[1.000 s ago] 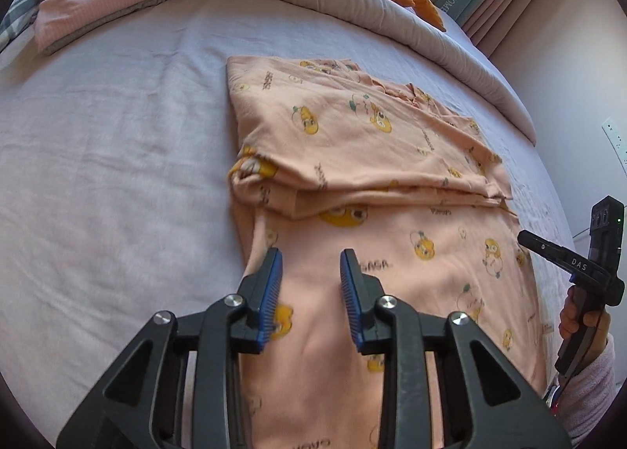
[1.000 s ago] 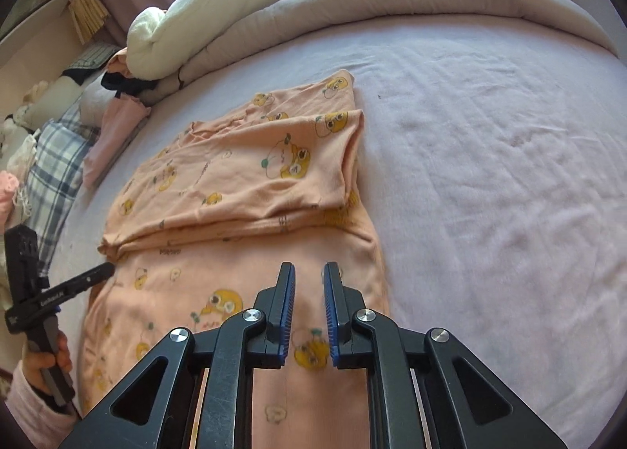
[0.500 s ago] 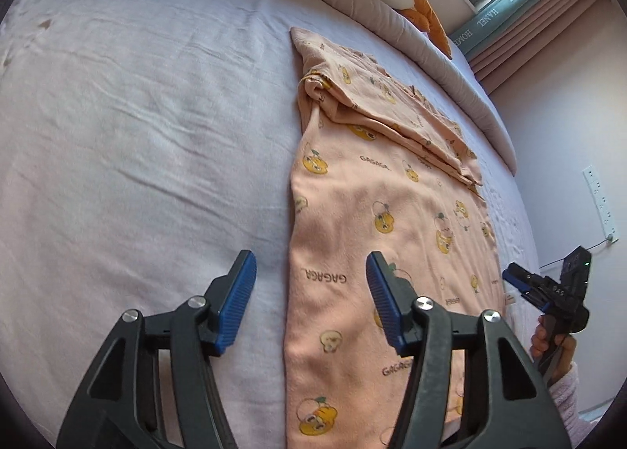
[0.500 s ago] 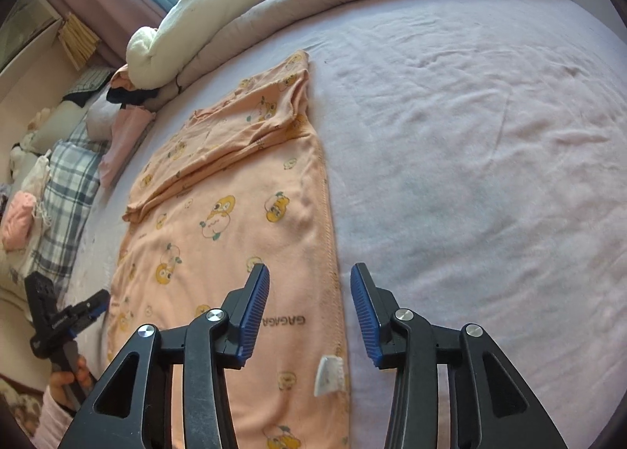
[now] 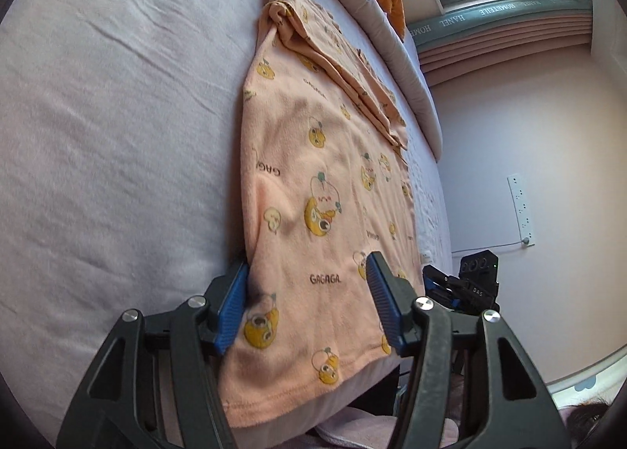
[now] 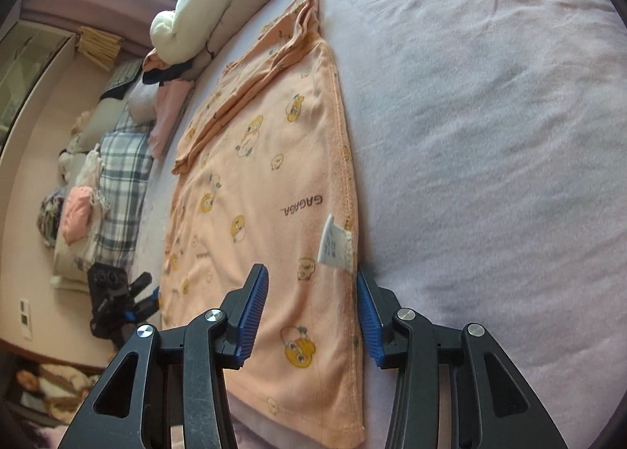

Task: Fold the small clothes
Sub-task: 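Grasp the shirt hem with the left tool while the right tool grasps it too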

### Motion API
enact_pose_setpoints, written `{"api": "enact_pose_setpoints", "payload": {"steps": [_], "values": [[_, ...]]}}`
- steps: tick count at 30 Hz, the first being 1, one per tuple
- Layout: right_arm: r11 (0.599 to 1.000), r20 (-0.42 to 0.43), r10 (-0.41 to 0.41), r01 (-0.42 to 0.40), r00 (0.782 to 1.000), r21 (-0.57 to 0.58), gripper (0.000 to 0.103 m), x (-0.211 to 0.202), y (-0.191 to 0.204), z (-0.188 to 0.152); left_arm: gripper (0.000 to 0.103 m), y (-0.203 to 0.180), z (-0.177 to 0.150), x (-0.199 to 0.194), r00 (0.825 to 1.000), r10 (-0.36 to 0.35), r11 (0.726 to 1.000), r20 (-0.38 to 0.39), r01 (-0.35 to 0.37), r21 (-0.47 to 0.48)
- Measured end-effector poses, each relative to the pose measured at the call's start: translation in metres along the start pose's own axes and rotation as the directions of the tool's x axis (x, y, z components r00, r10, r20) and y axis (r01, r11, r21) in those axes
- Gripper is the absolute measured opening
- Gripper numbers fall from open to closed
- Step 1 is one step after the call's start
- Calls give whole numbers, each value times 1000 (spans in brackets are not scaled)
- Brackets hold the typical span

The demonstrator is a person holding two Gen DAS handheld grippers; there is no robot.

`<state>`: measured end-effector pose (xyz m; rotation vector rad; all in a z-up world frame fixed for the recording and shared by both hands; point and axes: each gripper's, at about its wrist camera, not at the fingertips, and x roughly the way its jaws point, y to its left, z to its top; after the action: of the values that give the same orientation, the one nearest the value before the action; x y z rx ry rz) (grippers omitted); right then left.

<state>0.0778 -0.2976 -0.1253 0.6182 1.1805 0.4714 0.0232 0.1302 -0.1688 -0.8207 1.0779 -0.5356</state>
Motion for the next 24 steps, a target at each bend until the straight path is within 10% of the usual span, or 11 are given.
{"api": "enact_pose_setpoints", "payload": {"steps": [24], "values": [[993, -20, 117, -116, 993, 12, 44, 15, 0, -2, 53, -8, 0, 16, 996, -74, 997, -46, 74, 12]]}}
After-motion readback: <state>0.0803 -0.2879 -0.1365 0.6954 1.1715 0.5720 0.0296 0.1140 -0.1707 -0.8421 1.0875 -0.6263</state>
